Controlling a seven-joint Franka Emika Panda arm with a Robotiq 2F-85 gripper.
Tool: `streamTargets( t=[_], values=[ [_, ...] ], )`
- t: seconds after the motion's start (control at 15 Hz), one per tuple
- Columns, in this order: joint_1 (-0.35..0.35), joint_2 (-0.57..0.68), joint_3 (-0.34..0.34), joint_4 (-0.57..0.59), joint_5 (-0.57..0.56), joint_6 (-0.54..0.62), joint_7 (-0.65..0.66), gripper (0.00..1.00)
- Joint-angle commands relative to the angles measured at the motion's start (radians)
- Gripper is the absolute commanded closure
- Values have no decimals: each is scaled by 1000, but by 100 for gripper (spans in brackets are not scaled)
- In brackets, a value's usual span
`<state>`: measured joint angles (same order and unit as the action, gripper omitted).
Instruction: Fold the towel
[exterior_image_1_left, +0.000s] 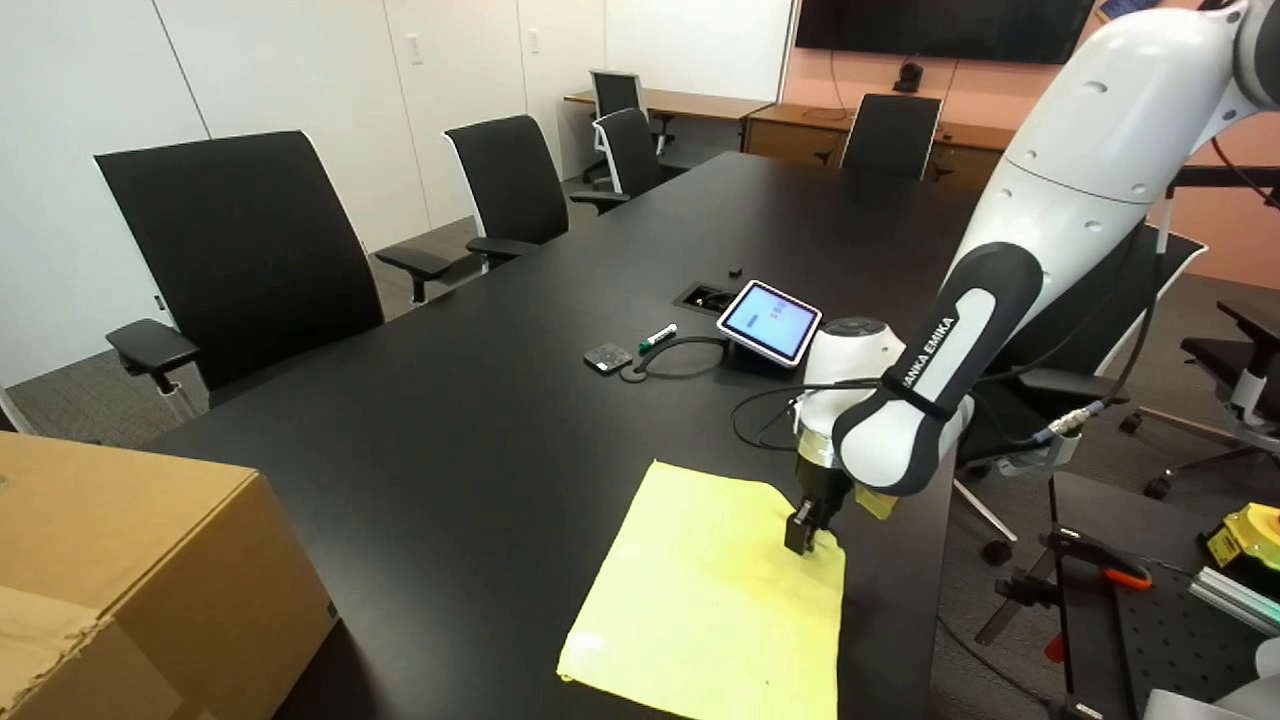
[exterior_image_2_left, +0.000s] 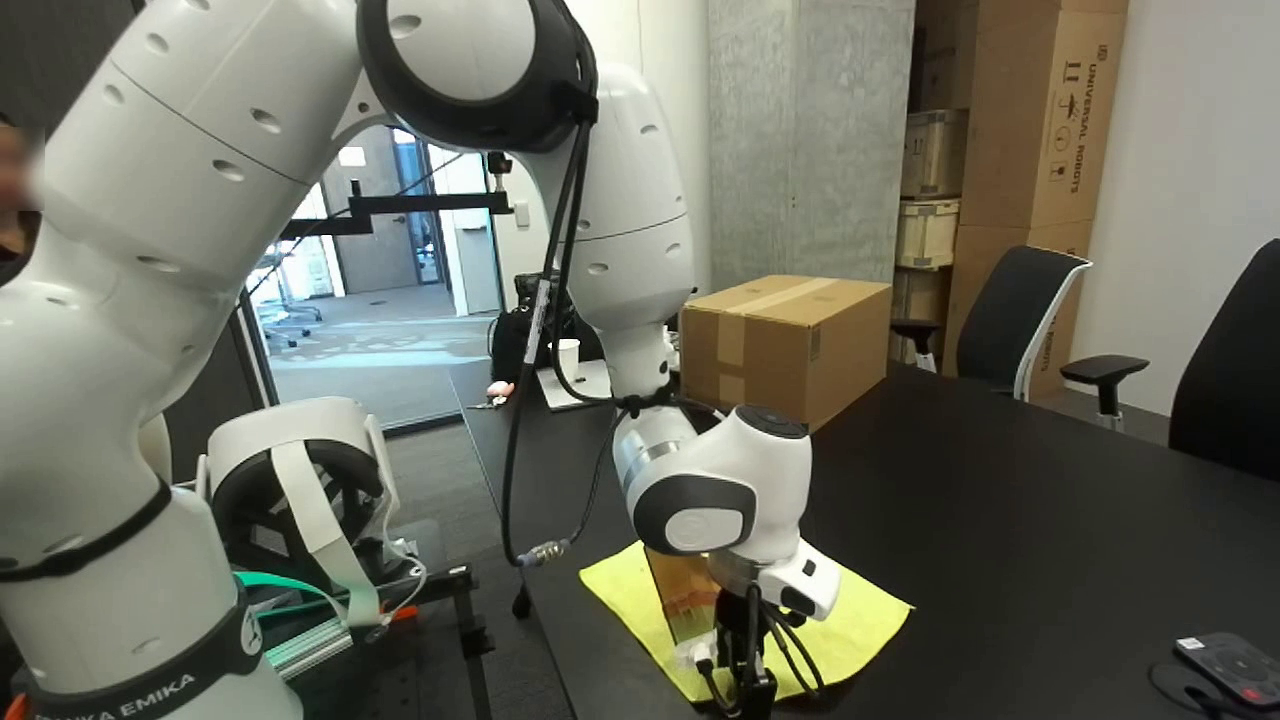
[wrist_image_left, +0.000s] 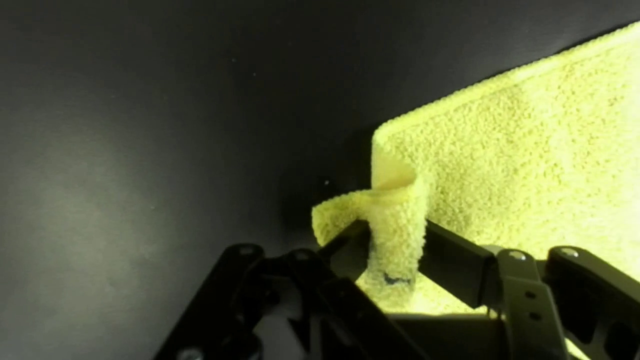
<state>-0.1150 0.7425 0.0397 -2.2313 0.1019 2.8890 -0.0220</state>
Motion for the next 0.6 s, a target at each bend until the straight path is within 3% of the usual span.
streamTargets(
  t=[0.0, 0.53],
  values=[
    [43, -39, -29, -13, -13, -60, 33, 99],
    [74, -66, -54, -6, -12, -104, 55, 97]
  ],
)
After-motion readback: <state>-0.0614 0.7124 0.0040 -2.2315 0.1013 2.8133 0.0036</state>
